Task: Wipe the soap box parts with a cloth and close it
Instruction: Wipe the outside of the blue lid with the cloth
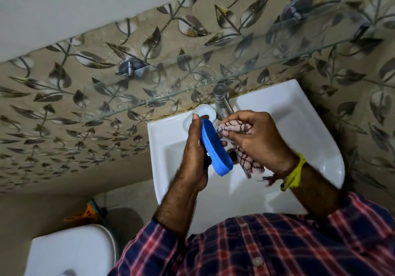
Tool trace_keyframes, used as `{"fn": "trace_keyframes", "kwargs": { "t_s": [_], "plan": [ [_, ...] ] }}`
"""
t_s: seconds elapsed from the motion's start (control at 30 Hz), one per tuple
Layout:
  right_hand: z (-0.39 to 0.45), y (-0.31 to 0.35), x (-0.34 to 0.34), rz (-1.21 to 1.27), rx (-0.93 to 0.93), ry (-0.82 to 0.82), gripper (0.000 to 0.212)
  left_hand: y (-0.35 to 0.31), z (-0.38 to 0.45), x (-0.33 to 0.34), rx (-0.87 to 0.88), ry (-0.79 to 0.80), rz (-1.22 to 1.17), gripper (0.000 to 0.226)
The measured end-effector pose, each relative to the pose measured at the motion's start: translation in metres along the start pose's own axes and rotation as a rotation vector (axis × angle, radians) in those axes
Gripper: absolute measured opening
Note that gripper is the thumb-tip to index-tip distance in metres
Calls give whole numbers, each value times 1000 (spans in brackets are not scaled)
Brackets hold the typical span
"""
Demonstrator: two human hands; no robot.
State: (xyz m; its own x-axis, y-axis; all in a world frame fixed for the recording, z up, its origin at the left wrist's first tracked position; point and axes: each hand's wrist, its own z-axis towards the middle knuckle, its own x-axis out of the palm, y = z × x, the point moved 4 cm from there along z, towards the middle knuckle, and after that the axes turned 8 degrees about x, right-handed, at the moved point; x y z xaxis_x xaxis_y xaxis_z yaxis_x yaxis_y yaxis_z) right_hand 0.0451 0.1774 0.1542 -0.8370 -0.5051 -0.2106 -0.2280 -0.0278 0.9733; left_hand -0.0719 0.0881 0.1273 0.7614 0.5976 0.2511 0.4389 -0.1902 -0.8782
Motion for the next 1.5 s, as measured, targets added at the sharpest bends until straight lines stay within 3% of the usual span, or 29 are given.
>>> {"fn": "trace_keyframes", "kwargs": {
  "t_s": [0.13,0.3,0.47,0.67,0.9,1.0,1.17,1.33,1.5],
  "plan": [
    [-7,-3,-11,194,90,147,18,4,3,-5,62,11,6,66],
    [-12,3,-16,173,81,109,19,4,2,-9,155,-70,85,78],
    [-11,26,2,22,-110,2,18,8,-1,-1,254,9,121,62],
    [-9,44,12,-187,-379,-60,15,4,7,-4,416,-108,256,29],
    [-22,40,15,-246,-500,-89,16,2,8,0,422,-182,74,48],
    [-35,38,19,-315,-541,-52,21,-3,11,-4,426,-203,80,41],
    [-4,48,18,-218,-401,-76,14,6,7,3,440,-174,90,45],
    [-39,39,23,-300,-534,-58,20,-8,16,-7,441,-261,85,37],
    [-10,48,23,-310,-506,-115,16,-1,14,2,411,-281,86,35]
  ]
}}
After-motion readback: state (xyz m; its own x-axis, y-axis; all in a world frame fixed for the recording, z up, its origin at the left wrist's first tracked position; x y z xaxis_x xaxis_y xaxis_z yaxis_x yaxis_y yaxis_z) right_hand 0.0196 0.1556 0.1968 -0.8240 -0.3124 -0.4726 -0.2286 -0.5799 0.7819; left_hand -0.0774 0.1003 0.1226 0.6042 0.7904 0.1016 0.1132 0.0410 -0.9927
